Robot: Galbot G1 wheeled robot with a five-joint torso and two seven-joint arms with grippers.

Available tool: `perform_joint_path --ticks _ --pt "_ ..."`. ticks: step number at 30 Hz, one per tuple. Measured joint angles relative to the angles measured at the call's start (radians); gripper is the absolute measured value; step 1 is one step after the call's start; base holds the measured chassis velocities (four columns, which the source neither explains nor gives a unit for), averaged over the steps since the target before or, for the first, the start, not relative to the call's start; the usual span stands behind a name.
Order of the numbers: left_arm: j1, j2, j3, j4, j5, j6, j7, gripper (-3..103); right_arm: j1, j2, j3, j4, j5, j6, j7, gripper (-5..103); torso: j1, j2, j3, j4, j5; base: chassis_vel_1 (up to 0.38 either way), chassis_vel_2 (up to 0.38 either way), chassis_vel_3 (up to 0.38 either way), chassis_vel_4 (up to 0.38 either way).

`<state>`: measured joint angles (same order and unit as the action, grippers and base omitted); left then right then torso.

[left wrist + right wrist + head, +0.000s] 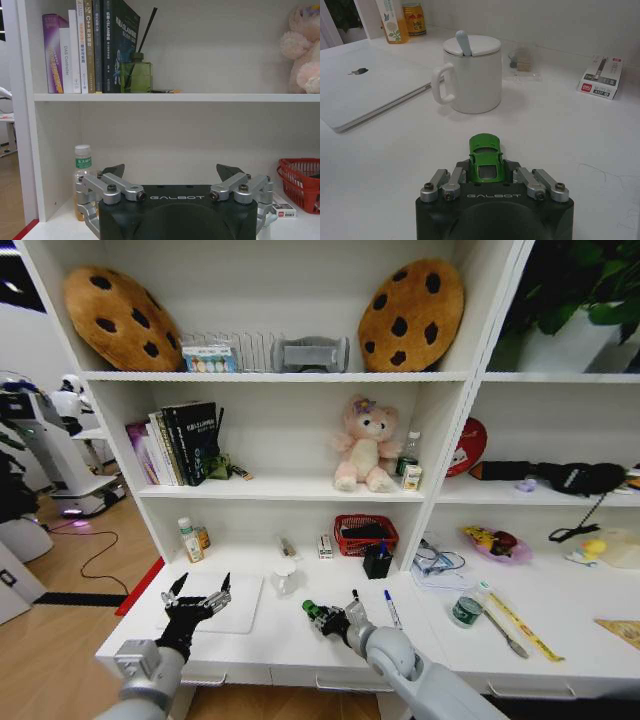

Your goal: Organize the objects on the table.

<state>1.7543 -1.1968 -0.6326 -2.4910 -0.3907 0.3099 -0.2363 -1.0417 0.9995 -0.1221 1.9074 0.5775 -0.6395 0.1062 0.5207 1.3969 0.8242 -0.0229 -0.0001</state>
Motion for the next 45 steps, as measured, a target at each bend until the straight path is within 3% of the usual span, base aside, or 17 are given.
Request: perform_joint_path --ticks 6,11,15,16,18,23,25,26,29,31,34,36,41,45 --pt "0.0 0.0 0.0 0.0 0.0 0.0 0.0 100 -0.007 -0.011 0.001 0.035 -0.003 0.003 0.013 35 0.0 0.0 0.0 -0.0001 0.0 0.0 0.0 0.0 0.0" --pt "0.0 0.0 0.0 0.0 0.0 0.0 0.0 100 -0.043 -0.059 -0.003 0.239 0.062 -0.001 0.032 35 0.0 0.0 0.0 -0.0001 -0.0001 0.0 0.0 0.0 0.0" --pt "0.0 0.0 0.0 0.0 0.0 0.0 0.0 100 -0.039 -0.079 0.007 0.322 0.109 0.023 -0.06 35 0.0 0.0 0.0 -0.0004 0.0 0.0 0.0 0.0 0.0" --pt "0.0 0.0 0.0 0.0 0.0 0.0 0.0 100 -0.006 -0.075 0.021 0.341 0.101 0.068 -0.099 35 0.0 0.0 0.0 -0.0002 -0.0001 0.0 0.0 0.0 0.0" --pt "0.0 0.0 0.0 0.0 0.0 0.0 0.0 100 0.017 -0.069 0.03 0.347 0.095 0.087 -0.109 35 0.0 0.0 0.0 -0.0001 0.0001 0.0 0.0 0.0 0.0" --pt "0.0 0.0 0.0 0.0 0.0 0.0 0.0 100 0.157 -0.046 0.078 0.324 0.089 0.104 -0.084 35 0.0 0.0 0.0 0.0001 -0.0002 0.0 0.0 0.0 0.0" --pt "0.0 0.0 0.0 0.0 0.0 0.0 0.001 100 0.339 -0.021 0.107 0.221 0.104 0.119 -0.074 35 0.0 0.0 0.0 0.0 -0.0001 0.0 0.0 0.0 0.0" --pt "0.0 0.0 0.0 0.0 0.0 0.0 0.001 100 0.339 -0.021 0.107 0.221 0.104 0.119 -0.074 35 0.0 0.0 0.0 0.0 -0.0001 0.0 0.0 0.0 0.0" --pt "0.0 0.0 0.0 0.0 0.0 0.0 0.0 100 0.455 0.026 0.104 0.118 0.127 0.128 -0.069 35 0.0 0.0 0.0 0.0 0.0 0.0 0.0 0.0 0.0" --pt "0.0 0.0 0.0 0.0 0.0 0.0 0.002 100 0.56 0.104 0.082 -0.013 0.139 0.144 -0.061 35 0.0 0.0 0.0 0.0 -0.0004 0.0 0.0 0.0 0.0" --pt "0.0 0.0 0.0 0.0 0.0 0.0 0.0 100 0.603 0.143 0.067 -0.068 0.141 0.148 -0.057 35 0.0 0.0 0.0 -0.0002 0.0003 0.0 0.0 0.0 0.0" --pt "0.0 0.0 0.0 0.0 0.0 0.0 0.0 100 0.718 0.239 0.036 -0.22 0.133 0.156 -0.05 35 0.0 0.0 0.0 0.0003 -0.0007 0.0 0.0 0.0 0.0" --pt "0.0 0.0 0.0 0.0 0.0 0.0 0.0 100 0.815 0.342 0.018 -0.411 0.11 0.151 -0.024 35 0.0 0.0 0.0 0.0 -0.0003 0.0 0.0 0.0 0.0" --pt "0.0 0.0 0.0 0.0 0.0 0.0 0.0 100 0.831 0.375 0.01 -0.473 0.106 0.128 0.012 35 0.0 0.0 0.0 -0.0001 -0.0002 0.0 0.0 0.0 0.0"
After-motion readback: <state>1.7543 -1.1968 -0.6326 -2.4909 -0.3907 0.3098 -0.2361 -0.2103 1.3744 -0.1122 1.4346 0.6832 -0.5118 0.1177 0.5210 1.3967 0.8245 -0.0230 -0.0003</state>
